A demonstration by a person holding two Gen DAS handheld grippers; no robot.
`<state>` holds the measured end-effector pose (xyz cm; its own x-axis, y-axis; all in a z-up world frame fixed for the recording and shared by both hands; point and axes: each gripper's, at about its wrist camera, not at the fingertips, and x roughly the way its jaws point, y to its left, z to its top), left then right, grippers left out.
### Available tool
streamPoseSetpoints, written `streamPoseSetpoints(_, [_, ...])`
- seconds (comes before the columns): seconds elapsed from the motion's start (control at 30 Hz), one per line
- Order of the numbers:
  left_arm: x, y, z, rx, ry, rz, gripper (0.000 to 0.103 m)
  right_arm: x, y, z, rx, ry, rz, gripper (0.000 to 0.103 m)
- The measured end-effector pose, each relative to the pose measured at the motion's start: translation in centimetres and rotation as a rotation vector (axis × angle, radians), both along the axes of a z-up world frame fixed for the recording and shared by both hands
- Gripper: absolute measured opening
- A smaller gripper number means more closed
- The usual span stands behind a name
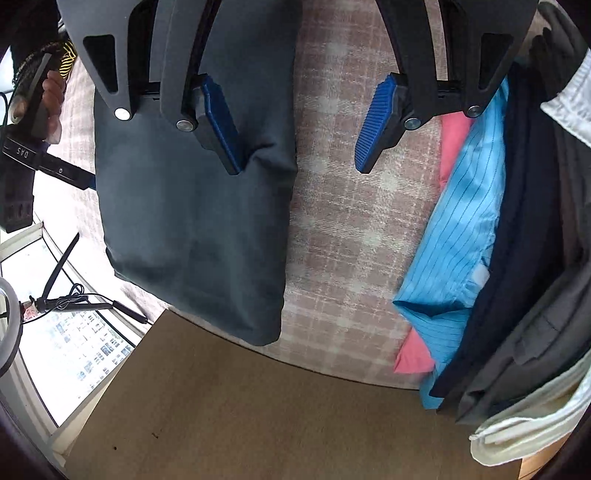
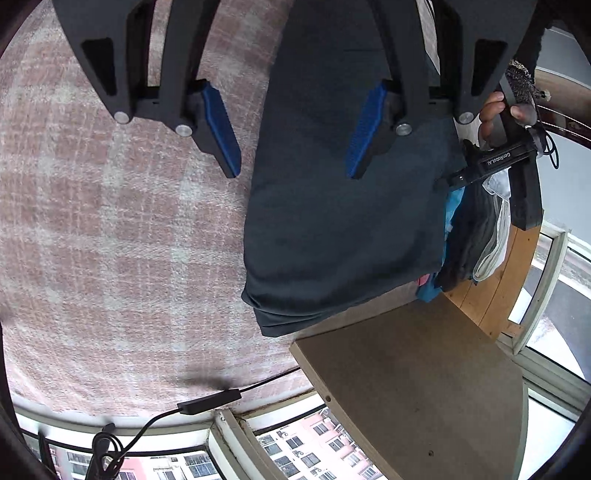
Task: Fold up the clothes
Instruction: 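Grasp the folded trouser bundle with the left tool while the right tool grasps its other end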
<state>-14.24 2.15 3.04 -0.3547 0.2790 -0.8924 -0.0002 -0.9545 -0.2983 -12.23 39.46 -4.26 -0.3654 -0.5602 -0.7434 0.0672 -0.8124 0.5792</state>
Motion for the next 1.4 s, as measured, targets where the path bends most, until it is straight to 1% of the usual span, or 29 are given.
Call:
streamPoseSetpoints(0.07, [0.0, 0.4, -0.4, 0.027, -0.004, -0.018, 0.061, -0.3, -0.6, -0.1, 0.000, -0.008, 0.024, 0.059])
streamPoseSetpoints(0.13, [0.1, 0.9, -0.7, 0.042, -0.002, -0.037, 0.061, -0.3, -1.1, -0.4, 0.034, -0.009, 0.032, 0.059])
streamPoseSetpoints(0.17, [0.3, 1.2, -0.7, 0.043, 0.002, -0.046, 0.061, -0.3, -1.3, -0.6, 0.042, -0.007, 0.039, 0.059])
streamPoseSetpoints(0.27, [0.7, 2.1, -0.7, 0.013, 0.017, -0.078, 0.064, -0.1, -1.8, -0.6, 0.061, 0.026, 0.049, 0.061])
streamPoseSetpoints(0.33, [0.8, 2.4, -0.6, 0.016, 0.014, -0.076, 0.064, 0.0, -2.0, -0.7, 0.069, 0.033, 0.050, 0.062])
streamPoseSetpoints(0.37, [0.8, 2.7, -0.6, 0.020, 0.013, -0.084, 0.063, 0.0, -2.1, -0.7, 0.072, 0.039, 0.056, 0.063])
streamPoseSetpoints(0.43, [1.1, 3.2, -0.6, 0.040, 0.002, -0.099, 0.050, 0.2, -2.6, -0.6, 0.098, 0.056, 0.075, 0.063])
streamPoseSetpoints(0.5, [1.3, 3.8, -0.6, 0.010, 0.014, -0.116, 0.050, 0.5, -3.4, -0.5, 0.133, 0.075, 0.105, 0.062])
streamPoseSetpoints(0.63, [1.5, 3.6, -0.7, 0.049, 0.012, -0.108, 0.049, 0.7, -4.8, -0.3, 0.144, 0.103, 0.170, 0.061])
streamPoseSetpoints(0.7, [1.8, 3.8, -0.7, 0.045, 0.011, -0.102, 0.049, 0.8, -5.4, -0.2, 0.151, 0.105, 0.189, 0.057])
streamPoseSetpoints(0.77, [1.6, 3.4, -0.7, 0.028, 0.005, -0.103, 0.049, 0.7, -5.7, -0.1, 0.176, 0.099, 0.199, 0.057])
streamPoseSetpoints(0.8, [1.1, 3.0, -0.7, 0.030, -0.007, -0.087, 0.053, 0.6, -5.8, 0.0, 0.179, 0.090, 0.200, 0.057])
streamPoseSetpoints(0.83, [0.9, 2.8, -0.5, 0.030, -0.023, -0.068, 0.057, 0.6, -5.3, 0.2, 0.176, 0.078, 0.180, 0.057])
streamPoseSetpoints(0.9, [1.3, 2.7, -0.1, 0.002, -0.034, -0.055, 0.061, 0.6, -4.0, 0.3, 0.162, 0.044, 0.121, 0.057])
streamPoseSetpoints(0.93, [1.5, 3.0, -0.1, -0.024, -0.032, -0.068, 0.061, 0.6, -3.3, 0.2, 0.150, 0.021, 0.087, 0.057])
streamPoseSetpoints(0.97, [1.7, 3.4, -0.1, -0.050, -0.030, -0.082, 0.059, 0.6, -2.9, -0.1, 0.124, -0.001, 0.079, 0.057])
streamPoseSetpoints(1.0, [1.7, 3.7, -0.2, -0.044, -0.031, -0.088, 0.051, 0.7, -2.5, -0.5, 0.094, -0.024, 0.081, 0.057])
streamPoseSetpoints(1.03, [1.7, 4.1, -0.3, -0.037, -0.032, -0.093, 0.046, 0.8, -2.4, -0.7, 0.073, -0.024, 0.091, 0.058])
streamPoseSetpoints(1.07, [1.7, 4.3, -0.3, -0.047, -0.030, -0.082, 0.045, 0.9, -2.7, -0.7, 0.078, -0.012, 0.106, 0.059])
streamPoseSetpoints(1.1, [1.7, 4.3, -0.2, -0.042, -0.025, -0.074, 0.044, 1.1, -3.2, -0.6, 0.093, 0.005, 0.123, 0.058])
streamPoseSetpoints(1.13, [1.7, 4.2, -0.1, -0.035, -0.020, -0.066, 0.040, 1.2, -3.7, -0.6, 0.092, 0.008, 0.147, 0.056])
streamPoseSetpoints(1.17, [1.8, 4.2, 0.0, -0.029, -0.015, -0.059, 0.038, 1.3, -4.1, -0.6, 0.086, 0.013, 0.159, 0.042])
streamPoseSetpoints(1.2, [1.8, 4.1, 0.0, -0.022, -0.010, -0.051, 0.033, 1.3, -4.5, -0.7, 0.075, 0.008, 0.171, 0.021])
streamPoseSetpoints(1.23, [1.9, 3.8, 0.2, 0.002, -0.001, -0.034, 0.026, 1.4, -4.6, -0.7, 0.052, 0.004, 0.169, 0.019])
streamPoseSetpoints(1.3, [2.1, 2.8, 0.7, 0.073, 0.007, 0.002, 0.019, 1.5, -4.6, -0.6, -0.002, 0.001, 0.157, 0.015])
streamPoseSetpoints(1.37, [2.6, 1.9, 1.2, 0.164, 0.024, 0.030, 0.015, 2.2, -4.1, 0.3, -0.054, 0.022, 0.131, 0.014])
streamPoseSetpoints(1.4, [2.9, 1.9, 1.5, 0.178, 0.032, 0.033, 0.013, 2.6, -3.5, 0.9, -0.087, 0.030, 0.116, 0.014])
